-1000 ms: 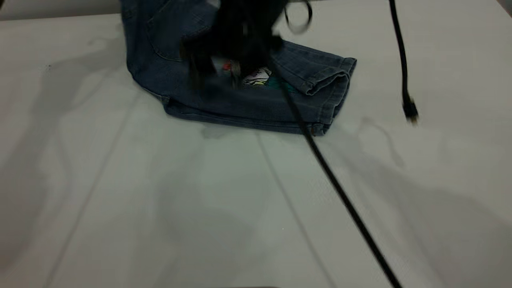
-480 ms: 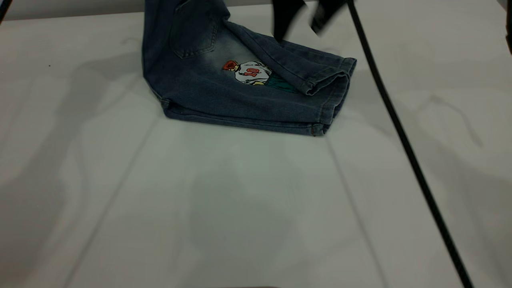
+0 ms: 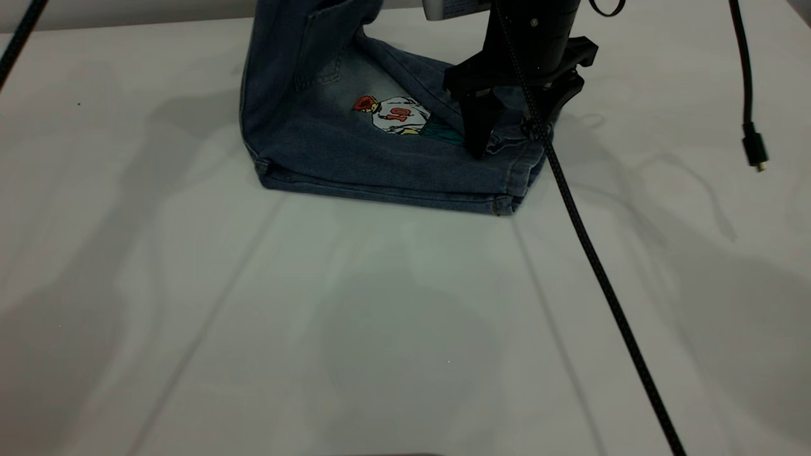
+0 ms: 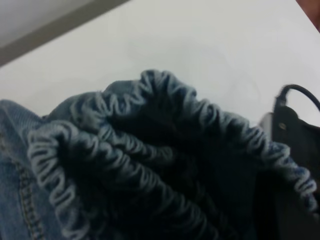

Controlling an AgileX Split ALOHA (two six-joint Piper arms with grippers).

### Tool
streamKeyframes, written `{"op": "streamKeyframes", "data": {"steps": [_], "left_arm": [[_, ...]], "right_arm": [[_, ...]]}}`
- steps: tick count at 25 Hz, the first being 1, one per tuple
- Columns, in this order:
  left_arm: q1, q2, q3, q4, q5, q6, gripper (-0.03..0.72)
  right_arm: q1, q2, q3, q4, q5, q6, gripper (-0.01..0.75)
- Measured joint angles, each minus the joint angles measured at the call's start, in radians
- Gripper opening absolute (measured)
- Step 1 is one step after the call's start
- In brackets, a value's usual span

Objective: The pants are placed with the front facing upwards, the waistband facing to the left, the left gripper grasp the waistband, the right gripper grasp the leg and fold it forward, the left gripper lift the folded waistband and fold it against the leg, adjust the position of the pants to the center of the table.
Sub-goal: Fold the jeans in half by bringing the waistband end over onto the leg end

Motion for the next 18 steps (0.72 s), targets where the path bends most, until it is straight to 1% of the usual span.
{"op": "streamKeyframes", "data": {"steps": [6,10,14,18], "left_arm": [[-0.031,0.0,0.0,0.001,0.037,0.001,0.026],[-0.034,0.0,0.0,0.003,0.057,0.001,0.026],[-0.034,-0.002,0.0,0.004,0.065,0.001,0.026],[-0.06,-0.008,0.0,0.017,0.066,0.001,0.026]], "right_arm": [[0.0,-0.009,-0.011,-0.041,-0.029,0.011,0.506],[-0.016,-0.045,-0.061,-0.116,0.011,0.038,0.506],[-0.071,-0.11,-0.103,-0.131,0.055,0.054,0.506],[-0.146,-0.15,-0.131,-0.123,0.068,0.065,0.506]]}}
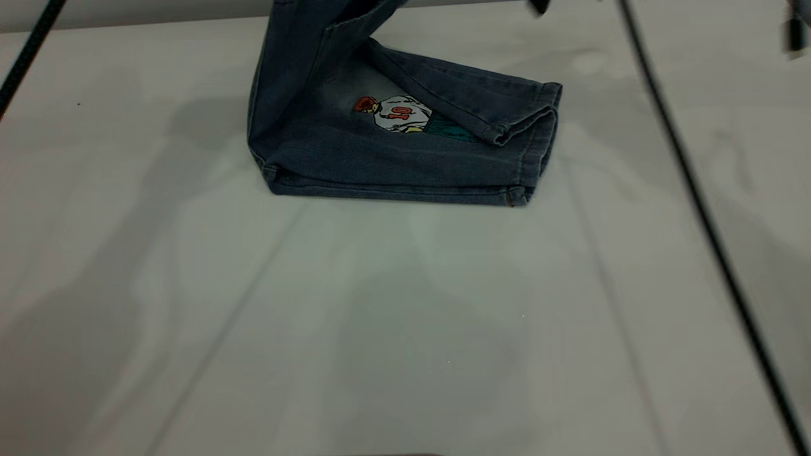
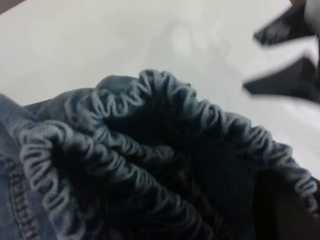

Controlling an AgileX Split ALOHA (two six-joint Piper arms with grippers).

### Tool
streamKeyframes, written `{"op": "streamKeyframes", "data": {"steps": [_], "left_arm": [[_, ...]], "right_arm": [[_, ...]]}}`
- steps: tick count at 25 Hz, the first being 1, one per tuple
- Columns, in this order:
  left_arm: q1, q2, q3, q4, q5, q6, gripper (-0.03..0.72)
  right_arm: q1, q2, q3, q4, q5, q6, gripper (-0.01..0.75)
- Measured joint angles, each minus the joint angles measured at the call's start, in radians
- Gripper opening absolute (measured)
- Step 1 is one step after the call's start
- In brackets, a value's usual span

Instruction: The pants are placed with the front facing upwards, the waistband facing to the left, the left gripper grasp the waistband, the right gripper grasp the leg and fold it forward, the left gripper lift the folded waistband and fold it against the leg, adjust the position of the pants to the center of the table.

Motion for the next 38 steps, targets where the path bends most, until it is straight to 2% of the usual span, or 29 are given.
{"op": "streamKeyframes", "data": {"steps": [4,11,14,16,23,26,30,32,38], "left_arm": [[-0.076,0.0,0.0,0.059,0.01,0.0,0.026],[-0.219,0.003,0.0,0.138,-0.025,0.002,0.029],[-0.259,0.018,0.0,0.196,-0.036,0.002,0.064],[-0.277,0.041,0.0,0.215,-0.038,0.002,0.113],[-0.293,0.118,0.0,0.22,-0.068,-0.012,0.407],[-0.289,0.106,-0.006,0.26,-0.063,-0.016,0.489],[-0.287,0.093,-0.031,0.444,0.04,-0.016,0.513],[-0.287,0.1,-0.031,0.525,0.052,0.003,0.515],[-0.287,0.175,-0.031,0.579,0.052,0.235,0.516]], "right_arm": [[-0.061,-0.03,-0.014,0.026,0.011,0.016,0.506],[-0.105,-0.1,-0.031,0.033,0.02,0.029,0.506],[-0.117,-0.125,-0.033,0.033,0.025,0.033,0.506],[-0.121,-0.14,-0.033,0.033,0.029,0.033,0.506],[-0.123,-0.155,-0.034,0.032,0.052,0.033,0.506],[-0.123,-0.157,-0.034,0.032,0.063,0.033,0.506],[-0.123,-0.158,-0.034,0.033,0.094,0.033,0.506],[-0.123,-0.158,-0.034,0.035,0.099,0.033,0.506],[-0.123,-0.158,-0.034,0.035,0.109,0.033,0.506]]}}
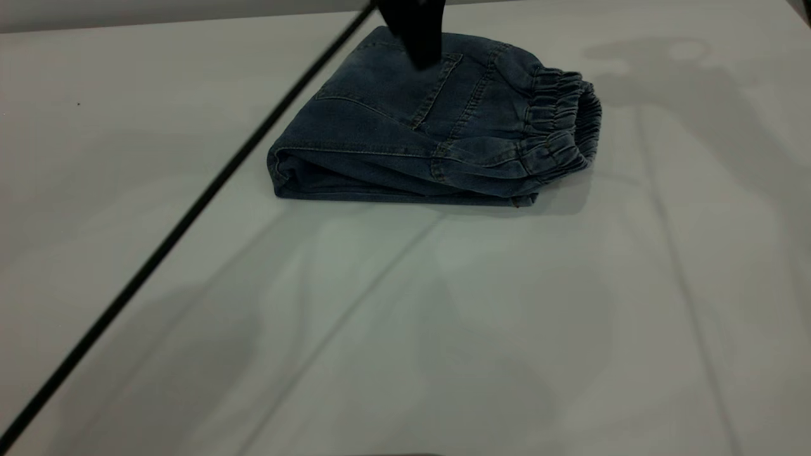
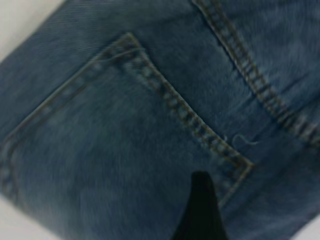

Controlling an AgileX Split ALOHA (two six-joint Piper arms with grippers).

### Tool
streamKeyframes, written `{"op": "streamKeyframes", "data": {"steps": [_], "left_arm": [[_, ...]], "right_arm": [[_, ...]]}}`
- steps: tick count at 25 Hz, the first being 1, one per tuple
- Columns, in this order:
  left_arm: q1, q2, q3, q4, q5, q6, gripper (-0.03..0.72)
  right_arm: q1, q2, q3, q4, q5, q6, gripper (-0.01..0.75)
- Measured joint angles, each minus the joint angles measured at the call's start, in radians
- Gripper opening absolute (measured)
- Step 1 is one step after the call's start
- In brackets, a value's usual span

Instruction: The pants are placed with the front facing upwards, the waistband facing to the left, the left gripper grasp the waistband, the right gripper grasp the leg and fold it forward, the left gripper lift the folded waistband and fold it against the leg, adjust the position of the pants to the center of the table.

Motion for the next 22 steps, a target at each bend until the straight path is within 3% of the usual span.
{"op": "streamKeyframes", "data": {"steps": [7,13,17,22], "left_arm": [[0.0,0.09,0.0,0.068,0.0,0.308,0.517],[0.0,0.174,-0.004,0.072,-0.037,0.382,0.517],[0.0,0.185,-0.016,0.071,-0.046,0.307,0.517],[-0.002,0.186,-0.02,0.072,-0.066,-0.026,0.517]], "right_arm": [[0.0,0.0,0.0,0.0,0.02,-0.001,0.506],[0.0,0.0,0.0,0.0,0.024,-0.003,0.506],[0.0,0.0,0.0,0.0,0.024,-0.011,0.506],[0.0,0.0,0.0,0.0,0.026,-0.013,0.506]]}}
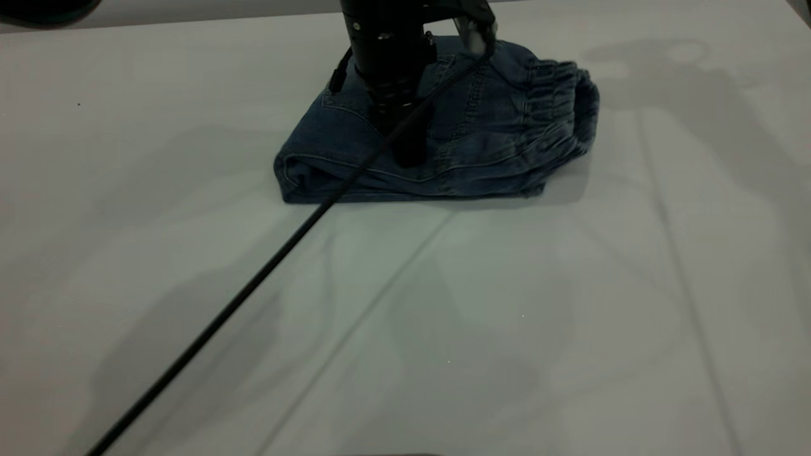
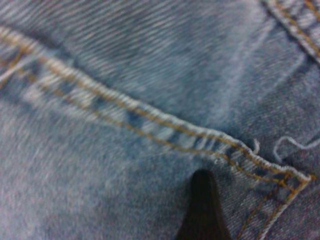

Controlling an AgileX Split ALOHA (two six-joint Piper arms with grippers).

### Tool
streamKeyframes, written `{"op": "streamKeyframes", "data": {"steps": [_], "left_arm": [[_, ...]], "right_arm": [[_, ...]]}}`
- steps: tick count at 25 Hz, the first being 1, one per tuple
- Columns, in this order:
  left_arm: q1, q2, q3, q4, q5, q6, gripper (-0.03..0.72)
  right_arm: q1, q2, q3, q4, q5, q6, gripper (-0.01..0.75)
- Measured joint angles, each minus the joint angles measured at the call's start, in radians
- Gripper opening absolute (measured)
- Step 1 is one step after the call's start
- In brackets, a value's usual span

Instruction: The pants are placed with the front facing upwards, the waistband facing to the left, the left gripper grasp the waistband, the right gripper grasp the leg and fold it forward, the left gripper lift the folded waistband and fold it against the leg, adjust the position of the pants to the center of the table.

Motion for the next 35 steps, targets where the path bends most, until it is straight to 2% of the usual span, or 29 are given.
{"op": "streamKeyframes", "data": {"steps": [3,6,9,18,24,30,35], "left_arm": [[0.0,-0.001,-0.001,0.017,-0.008,-0.233,0.516],[0.0,-0.001,-0.014,0.041,0.008,-0.37,0.516],[0.0,0.008,-0.051,0.058,0.065,-0.405,0.516],[0.001,-0.036,-0.208,0.076,0.066,-0.476,0.516],[0.001,-0.182,-0.209,0.096,0.066,-0.617,0.516],[0.001,-0.355,-0.203,0.152,0.066,-0.644,0.516],[0.001,-0.521,-0.08,0.175,0.066,-0.652,0.516]], "right_arm": [[0.0,0.0,0.0,0.0,0.0,-0.001,0.506],[0.0,0.0,0.0,0.0,0.0,-0.002,0.506],[0.0,-0.001,0.0,-0.001,0.011,-0.002,0.506],[0.0,-0.14,0.0,-0.001,0.076,-0.004,0.506],[0.0,-0.309,-0.001,-0.001,0.123,0.0,0.506],[0.0,-0.486,0.008,0.0,0.13,0.032,0.506],[0.0,-0.675,0.164,0.003,0.133,0.048,0.506]]}}
